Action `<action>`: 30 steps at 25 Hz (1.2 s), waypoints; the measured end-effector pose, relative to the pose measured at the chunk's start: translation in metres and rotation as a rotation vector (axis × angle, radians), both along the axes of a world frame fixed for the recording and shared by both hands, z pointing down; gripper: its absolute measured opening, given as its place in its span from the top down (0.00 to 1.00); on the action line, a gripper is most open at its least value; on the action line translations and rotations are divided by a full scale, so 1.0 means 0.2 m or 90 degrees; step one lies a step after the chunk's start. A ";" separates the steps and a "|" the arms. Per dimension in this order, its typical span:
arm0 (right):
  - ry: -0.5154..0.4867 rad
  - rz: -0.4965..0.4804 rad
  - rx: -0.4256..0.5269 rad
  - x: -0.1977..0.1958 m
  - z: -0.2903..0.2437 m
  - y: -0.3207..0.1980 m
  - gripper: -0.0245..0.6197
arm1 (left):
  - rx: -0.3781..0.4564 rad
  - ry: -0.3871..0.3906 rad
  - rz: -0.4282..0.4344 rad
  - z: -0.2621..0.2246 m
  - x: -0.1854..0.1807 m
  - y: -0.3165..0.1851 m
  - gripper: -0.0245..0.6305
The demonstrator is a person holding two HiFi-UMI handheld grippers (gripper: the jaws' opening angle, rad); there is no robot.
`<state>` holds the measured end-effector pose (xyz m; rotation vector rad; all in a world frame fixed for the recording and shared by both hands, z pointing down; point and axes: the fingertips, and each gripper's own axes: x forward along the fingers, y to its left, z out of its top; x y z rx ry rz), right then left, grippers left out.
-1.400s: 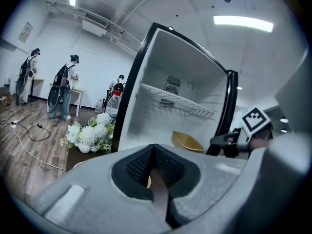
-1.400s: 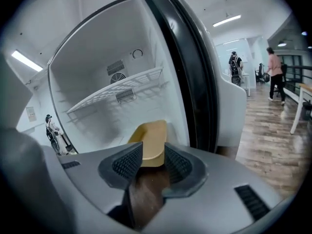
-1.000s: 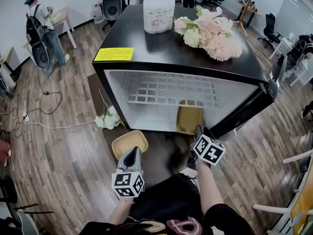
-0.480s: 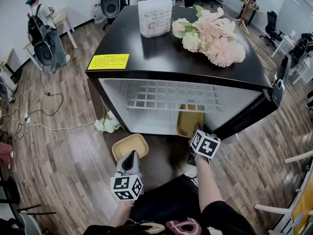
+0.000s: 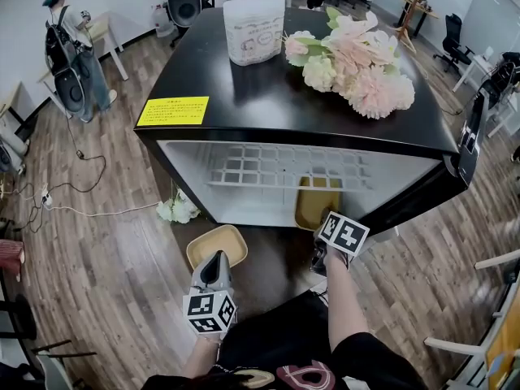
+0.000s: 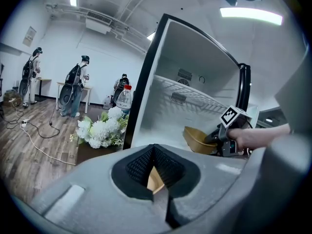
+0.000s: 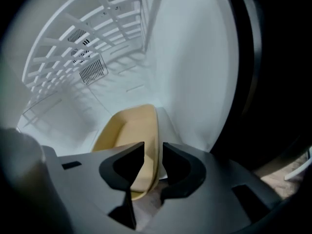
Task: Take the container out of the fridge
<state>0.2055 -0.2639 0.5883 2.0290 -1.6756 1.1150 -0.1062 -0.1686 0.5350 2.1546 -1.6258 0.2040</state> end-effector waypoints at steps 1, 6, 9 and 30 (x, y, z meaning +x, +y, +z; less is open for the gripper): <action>-0.005 0.002 -0.007 0.00 0.01 0.00 0.78 | -0.001 -0.002 -0.002 0.00 -0.01 0.00 0.95; -0.022 0.012 -0.019 0.01 0.06 0.01 0.80 | -0.002 -0.007 -0.007 0.00 -0.03 -0.03 0.95; -0.021 0.009 -0.024 0.00 0.06 -0.01 0.81 | -0.003 -0.007 -0.011 0.01 -0.03 -0.04 0.95; -0.030 -0.009 0.027 -0.01 -0.03 0.00 0.92 | -0.026 -0.005 -0.022 0.10 -0.05 0.00 0.95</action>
